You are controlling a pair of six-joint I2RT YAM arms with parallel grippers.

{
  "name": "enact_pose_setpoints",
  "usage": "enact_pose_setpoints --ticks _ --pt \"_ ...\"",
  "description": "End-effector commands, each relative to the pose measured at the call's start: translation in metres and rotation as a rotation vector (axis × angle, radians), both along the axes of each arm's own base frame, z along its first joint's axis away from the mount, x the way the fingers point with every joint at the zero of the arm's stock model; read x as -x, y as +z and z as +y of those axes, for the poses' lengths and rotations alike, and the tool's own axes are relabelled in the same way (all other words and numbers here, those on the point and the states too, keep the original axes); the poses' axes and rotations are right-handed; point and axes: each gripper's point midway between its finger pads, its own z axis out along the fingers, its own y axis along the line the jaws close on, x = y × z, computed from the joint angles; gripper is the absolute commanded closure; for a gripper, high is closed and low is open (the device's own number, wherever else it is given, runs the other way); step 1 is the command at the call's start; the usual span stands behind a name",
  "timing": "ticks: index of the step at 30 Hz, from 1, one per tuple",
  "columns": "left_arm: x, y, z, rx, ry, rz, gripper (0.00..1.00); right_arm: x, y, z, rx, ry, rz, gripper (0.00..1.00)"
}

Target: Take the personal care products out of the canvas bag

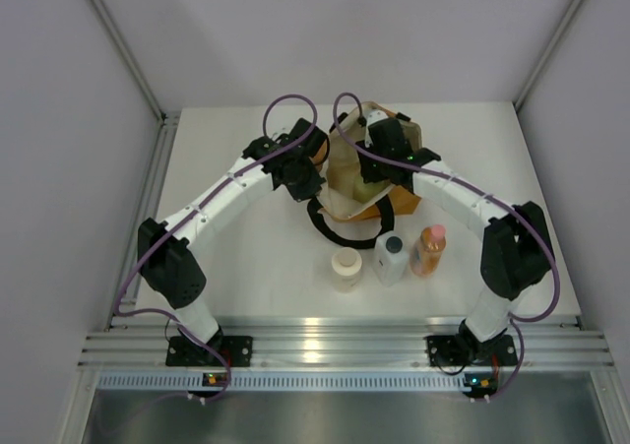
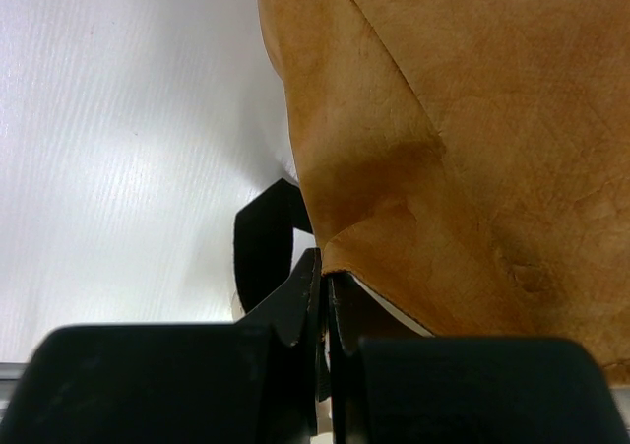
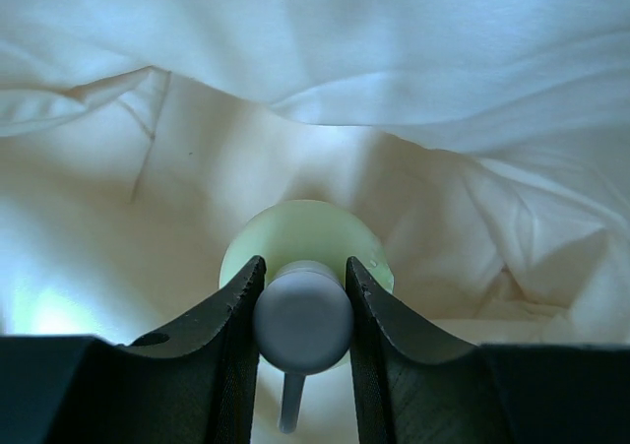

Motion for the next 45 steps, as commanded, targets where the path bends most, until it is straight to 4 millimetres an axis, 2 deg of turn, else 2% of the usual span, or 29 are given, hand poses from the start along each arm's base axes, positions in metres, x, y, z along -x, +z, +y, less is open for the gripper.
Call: enact_pose_setpoints --ticks 1,13,20,26,35,37,39,40,41,44,45 --pt "0.000 0.009 0.003 0.016 0.024 -0.025 1.00 -0.001 0.080 0.029 -0.145 0.077 -0.190 1.00" --pt "-0.001 0.009 0.004 0.009 0.023 -0.027 1.00 0.011 0.109 0.049 -0.148 0.126 -0.223 1.00" --pt "-0.002 0.009 0.005 0.005 0.022 -0.030 1.00 0.016 0.123 0.048 -0.141 0.120 -0.239 1.00" --pt "-0.003 0.011 0.003 0.010 0.022 -0.034 1.00 0.023 0.145 0.045 -0.137 0.123 -0.262 1.00" --pt "-0.008 0.015 0.000 0.018 0.023 -0.045 1.00 0.045 0.198 0.040 -0.152 0.140 -0.332 1.00" --pt "-0.008 0.016 0.000 0.020 0.022 -0.045 1.00 0.053 0.213 0.038 -0.153 0.152 -0.347 1.00" --pt "-0.011 0.022 0.001 0.021 0.028 -0.064 1.00 0.062 0.236 0.036 -0.167 0.161 -0.375 1.00" --pt "-0.010 0.023 0.001 0.023 0.028 -0.066 1.00 0.064 0.236 0.036 -0.162 0.165 -0.373 1.00" --pt "-0.012 0.025 0.001 0.022 0.030 -0.075 0.92 0.066 0.239 0.035 -0.163 0.167 -0.376 1.00" --pt "-0.015 0.035 0.002 0.025 0.032 -0.105 0.77 0.074 0.254 0.032 -0.166 0.171 -0.390 1.00" --pt "-0.016 0.039 0.002 0.027 0.035 -0.115 0.64 0.077 0.261 0.031 -0.171 0.175 -0.401 1.00"
